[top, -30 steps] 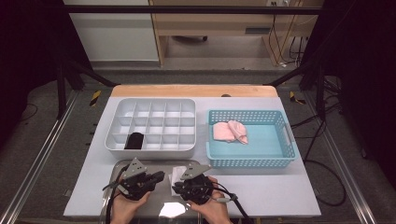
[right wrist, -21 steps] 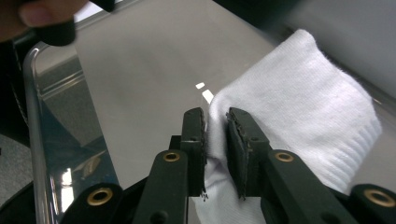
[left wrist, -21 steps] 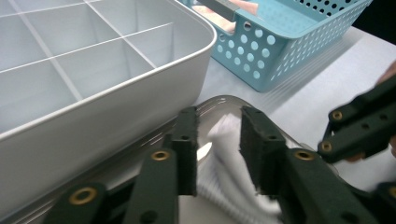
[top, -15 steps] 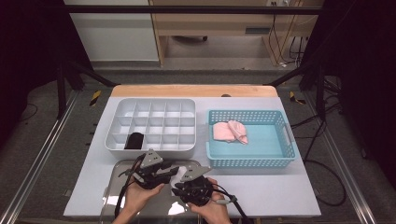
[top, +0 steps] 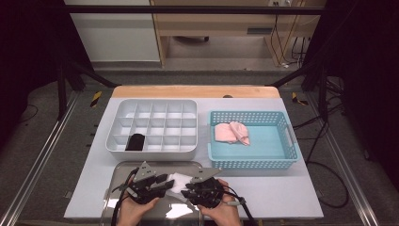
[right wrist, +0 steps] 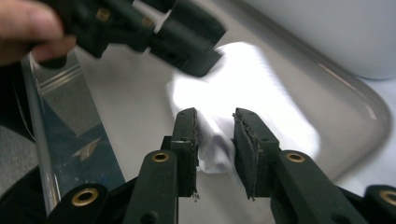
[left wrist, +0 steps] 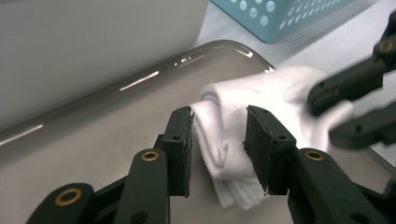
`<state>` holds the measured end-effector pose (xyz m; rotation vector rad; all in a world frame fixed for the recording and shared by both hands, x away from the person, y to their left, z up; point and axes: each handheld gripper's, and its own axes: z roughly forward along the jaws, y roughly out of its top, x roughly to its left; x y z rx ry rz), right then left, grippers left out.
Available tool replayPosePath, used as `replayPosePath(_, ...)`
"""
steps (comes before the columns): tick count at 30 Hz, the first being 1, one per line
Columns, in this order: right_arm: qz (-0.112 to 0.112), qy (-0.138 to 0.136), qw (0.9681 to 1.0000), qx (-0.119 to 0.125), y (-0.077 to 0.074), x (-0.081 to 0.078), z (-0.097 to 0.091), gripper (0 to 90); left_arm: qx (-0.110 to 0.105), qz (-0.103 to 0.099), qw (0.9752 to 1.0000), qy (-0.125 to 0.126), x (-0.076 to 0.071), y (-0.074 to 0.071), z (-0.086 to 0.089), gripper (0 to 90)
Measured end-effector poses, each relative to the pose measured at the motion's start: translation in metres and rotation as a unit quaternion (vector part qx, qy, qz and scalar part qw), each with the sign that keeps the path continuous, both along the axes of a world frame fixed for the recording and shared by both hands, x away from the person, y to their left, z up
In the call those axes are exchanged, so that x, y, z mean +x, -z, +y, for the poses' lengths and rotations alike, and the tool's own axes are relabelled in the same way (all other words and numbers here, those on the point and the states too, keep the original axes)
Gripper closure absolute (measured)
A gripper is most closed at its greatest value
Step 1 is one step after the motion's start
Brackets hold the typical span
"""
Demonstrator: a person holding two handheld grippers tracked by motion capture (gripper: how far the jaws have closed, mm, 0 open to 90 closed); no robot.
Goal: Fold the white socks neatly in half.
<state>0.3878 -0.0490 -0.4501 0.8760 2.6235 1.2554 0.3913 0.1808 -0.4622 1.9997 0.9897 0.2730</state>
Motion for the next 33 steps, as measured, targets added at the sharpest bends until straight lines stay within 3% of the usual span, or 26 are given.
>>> replayPosePath(8,-0.022,0.04,0.9977,0.05,-0.015,0.001,-0.015,73.0,0.005,-0.007,0.9999,-0.005,-0.008,0.004,-0.002,57.1)
replayPosePath(14,-0.012,0.039,0.9989,0.021,-0.001,0.0,-0.01,78.6,0.003,-0.006,0.9999,-0.009,-0.009,0.005,-0.002,53.2)
replayPosePath(19,0.003,0.039,0.9991,0.014,0.011,-0.004,-0.014,80.2,-0.003,0.001,0.9999,-0.013,-0.009,0.004,-0.001,47.5)
replayPosePath(22,0.001,0.044,0.9988,0.023,0.006,-0.004,-0.019,78.7,-0.001,0.003,0.9999,-0.012,-0.009,0.005,-0.001,46.6)
replayPosePath(26,-0.022,0.053,0.9971,0.051,-0.007,-0.004,-0.023,78.6,0.002,0.001,0.9999,-0.01,-0.01,0.005,-0.002,45.8)
replayPosePath(30,-0.026,0.052,0.9961,0.067,-0.007,-0.004,-0.019,78.3,0.006,-0.003,0.9999,-0.01,-0.011,0.004,-0.004,45.0)
replayPosePath(33,-0.028,0.048,0.9965,0.062,-0.005,-0.003,-0.013,79.2,0.007,-0.002,0.9999,-0.01,-0.011,0.004,-0.004,44.7)
